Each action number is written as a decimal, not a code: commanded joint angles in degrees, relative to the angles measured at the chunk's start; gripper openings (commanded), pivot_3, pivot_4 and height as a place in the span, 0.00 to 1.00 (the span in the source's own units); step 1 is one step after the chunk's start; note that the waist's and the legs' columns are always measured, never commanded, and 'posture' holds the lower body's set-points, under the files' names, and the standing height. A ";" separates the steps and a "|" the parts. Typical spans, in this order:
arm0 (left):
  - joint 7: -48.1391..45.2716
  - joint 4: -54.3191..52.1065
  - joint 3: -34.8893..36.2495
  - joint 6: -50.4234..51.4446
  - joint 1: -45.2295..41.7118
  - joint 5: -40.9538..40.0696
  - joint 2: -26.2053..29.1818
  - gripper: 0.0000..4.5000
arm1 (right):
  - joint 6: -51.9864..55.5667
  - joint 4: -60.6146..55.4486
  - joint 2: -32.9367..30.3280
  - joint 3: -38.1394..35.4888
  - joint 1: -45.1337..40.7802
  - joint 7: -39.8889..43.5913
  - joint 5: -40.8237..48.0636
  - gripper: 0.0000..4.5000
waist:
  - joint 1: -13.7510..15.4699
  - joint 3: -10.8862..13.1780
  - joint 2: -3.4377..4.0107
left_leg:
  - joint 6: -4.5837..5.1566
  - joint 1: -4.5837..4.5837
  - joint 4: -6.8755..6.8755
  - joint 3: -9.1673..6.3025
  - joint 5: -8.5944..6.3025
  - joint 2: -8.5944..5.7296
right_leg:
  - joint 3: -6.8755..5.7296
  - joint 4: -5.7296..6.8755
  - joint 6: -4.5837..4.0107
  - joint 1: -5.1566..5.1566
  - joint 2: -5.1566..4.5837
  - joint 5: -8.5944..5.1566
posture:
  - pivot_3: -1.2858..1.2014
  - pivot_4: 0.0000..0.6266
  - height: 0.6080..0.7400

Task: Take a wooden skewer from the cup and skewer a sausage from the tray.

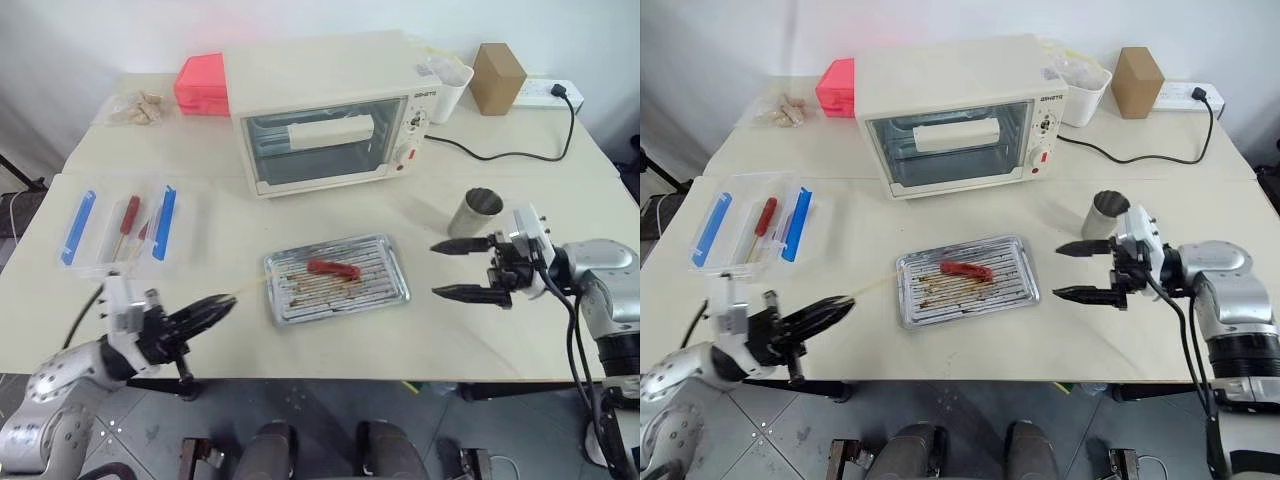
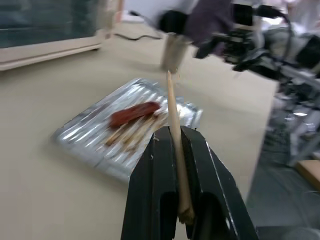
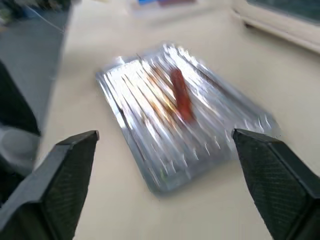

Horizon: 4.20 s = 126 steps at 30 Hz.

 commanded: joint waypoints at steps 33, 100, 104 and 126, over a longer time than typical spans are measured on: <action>7.42 -0.91 -1.67 -5.19 0.51 3.64 -3.70 0.00 | 34.76 -19.97 18.21 31.93 -22.15 -27.21 -25.13 0.91 | -0.37 0.01 -0.03 | -0.10 -0.02 -0.42 -0.06 0.01 -0.01 | -0.06 0.13 -0.04 -0.19 0.02 -0.02 | 0.52 0.24 1.00; -10.45 7.31 -20.15 0.34 -18.96 5.21 1.79 0.00 | 6.62 -26.79 -1.21 14.10 -9.69 -4.45 -11.65 0.12 | -1.18 0.05 -0.09 | -0.08 0.10 -0.38 -0.02 0.10 0.00 | -0.05 0.19 -0.01 -0.05 0.04 0.00 | 0.52 0.24 1.00; -10.33 7.23 -20.42 0.46 -19.07 5.20 1.69 0.00 | 6.67 -26.42 -0.99 14.31 -9.75 -4.76 -12.00 0.12 | -1.16 0.05 -0.09 | -0.08 0.10 -0.37 -0.01 0.10 0.00 | -0.05 0.19 0.00 -0.05 0.04 0.00 | 0.52 0.24 1.00; -10.44 8.53 -21.16 -0.83 -18.00 6.38 1.16 0.00 | 5.95 -26.36 -0.59 14.66 -9.65 -4.43 -12.62 0.12 | -1.18 0.05 -0.09 | -0.08 0.10 -0.37 -0.01 0.10 0.00 | -0.05 0.19 0.00 -0.05 0.05 0.00 | 0.52 0.24 1.00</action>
